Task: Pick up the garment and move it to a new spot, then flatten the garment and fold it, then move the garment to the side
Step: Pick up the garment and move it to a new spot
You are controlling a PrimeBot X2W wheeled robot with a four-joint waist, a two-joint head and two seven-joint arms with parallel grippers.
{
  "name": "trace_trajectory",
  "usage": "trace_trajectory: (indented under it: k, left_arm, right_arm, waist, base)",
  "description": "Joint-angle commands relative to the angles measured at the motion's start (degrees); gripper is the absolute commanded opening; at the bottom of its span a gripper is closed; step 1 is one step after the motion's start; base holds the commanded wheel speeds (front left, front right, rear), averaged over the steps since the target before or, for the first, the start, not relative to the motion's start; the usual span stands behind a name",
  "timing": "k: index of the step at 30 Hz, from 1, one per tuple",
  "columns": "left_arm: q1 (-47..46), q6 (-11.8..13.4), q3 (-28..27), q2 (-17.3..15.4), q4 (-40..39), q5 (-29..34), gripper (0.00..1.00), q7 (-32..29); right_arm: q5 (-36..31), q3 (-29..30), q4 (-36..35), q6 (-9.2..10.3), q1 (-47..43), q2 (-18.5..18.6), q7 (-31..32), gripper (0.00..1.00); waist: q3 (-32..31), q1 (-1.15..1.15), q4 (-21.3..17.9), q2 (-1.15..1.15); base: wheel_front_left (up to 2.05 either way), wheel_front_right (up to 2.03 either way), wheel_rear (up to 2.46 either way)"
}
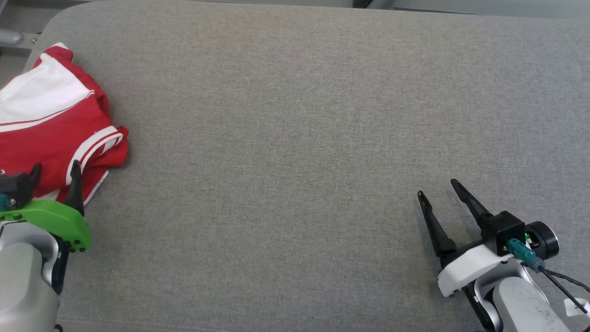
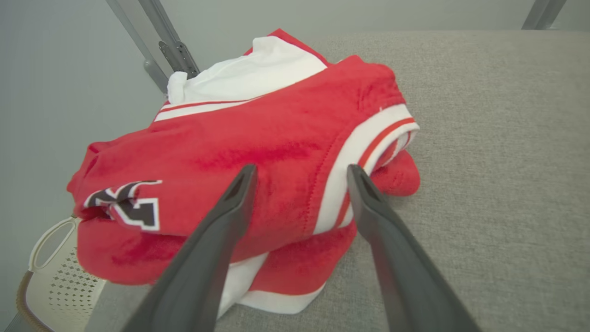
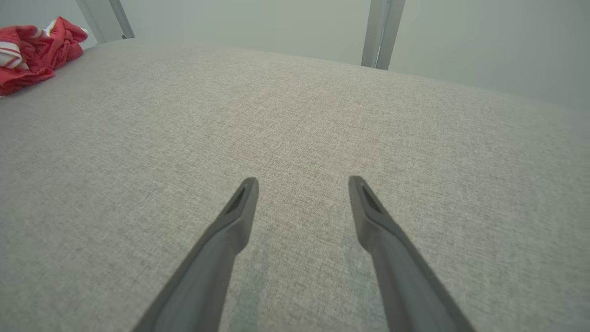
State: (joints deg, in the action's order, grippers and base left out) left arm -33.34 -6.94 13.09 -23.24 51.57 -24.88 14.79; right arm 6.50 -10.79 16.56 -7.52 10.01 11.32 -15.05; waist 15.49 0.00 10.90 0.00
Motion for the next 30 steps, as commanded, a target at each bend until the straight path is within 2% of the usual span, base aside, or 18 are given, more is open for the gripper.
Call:
trace_trajectory:
  k: [1, 5, 8, 18, 19, 21, 22, 25, 30]
  left_arm:
    - [-1.74, 0.92, 0.18, -0.28, 1.53, 0.64, 1.0, 0.39]
    - [-3.96, 2.41, 0.93, -0.25, 4.98, 2.37, 1.0, 0.42]
    - [-5.35, 2.19, 1.35, -0.27, 6.09, 3.28, 1.0, 0.45]
    - [-7.3, 7.05, 0.4, -0.38, 9.61, 4.82, 1.0, 0.36]
    - [-7.34, 7.61, 0.16, -0.35, 10.09, 4.69, 0.85, 0.36]
    - [-7.87, 8.67, -0.34, -0.29, 11.55, 4.43, 0.05, 0.36]
    - [-8.32, 9.05, -0.77, -0.13, 12.32, 4.04, 0.0, 0.36]
    - [-9.08, 9.38, -2.49, -0.36, 12.54, 2.58, 0.0, 0.37]
    - [-7.18, 8.34, -4.97, -2.09, 5.32, 3.45, 0.0, 0.37]
  right_arm:
    - [0.38, 0.43, 0.31, 0.06, 0.39, 0.16, -0.2, 1.0]
    - [0.45, 0.48, 0.48, 0.06, 1.01, 0.35, -0.2, 1.0]
    - [0.83, 0.92, 0.66, 0.06, 1.12, 0.13, -0.2, 1.0]
    - [1.5, 0.28, 1.8, 0.06, 1.74, -0.85, -0.2, 1.0]
    - [1.63, 0.25, 1.86, 0.06, 1.84, -0.88, -0.2, 1.0]
    - [1.71, 0.22, 1.97, 0.06, 2.04, -0.87, -0.2, 1.0]
    - [1.7, 0.21, 2.0, 0.06, 2.11, -0.84, -0.2, 1.0]
    - [2.28, 0.36, 2.14, 0.06, 2.33, -0.94, -0.2, 1.0]
    - [2.87, 0.52, 2.68, 0.06, 1.54, -2.03, -0.2, 1.0]
  waist:
    - [0.89, 0.0, -1.51, 0.0]
    - [2.17, 0.0, -2.43, 0.0]
    - [3.1, 0.0, -3.03, 0.0]
    - [3.87, 0.0, -3.95, 0.0]
    - [3.93, 0.0, -4.02, 0.0]
    - [4.07, 0.0, -4.15, 0.0]
    - [4.14, 0.0, -4.2, 0.0]
    - [4.09, 0.0, -4.45, 0.0]
    - [1.73, 0.0, -4.52, 0.0]
  base:
    - [0.0, 0.0, 0.0]
    - [0.0, 0.0, 0.0]
    - [0.0, 0.0, 0.0]
    - [0.0, 0.0, 0.0]
    - [0.0, 0.0, 0.0]
    - [0.0, 0.0, 0.0]
    - [0.0, 0.0, 0.0]
    - [0.0, 0.0, 0.0]
    - [0.0, 0.0, 0.0]
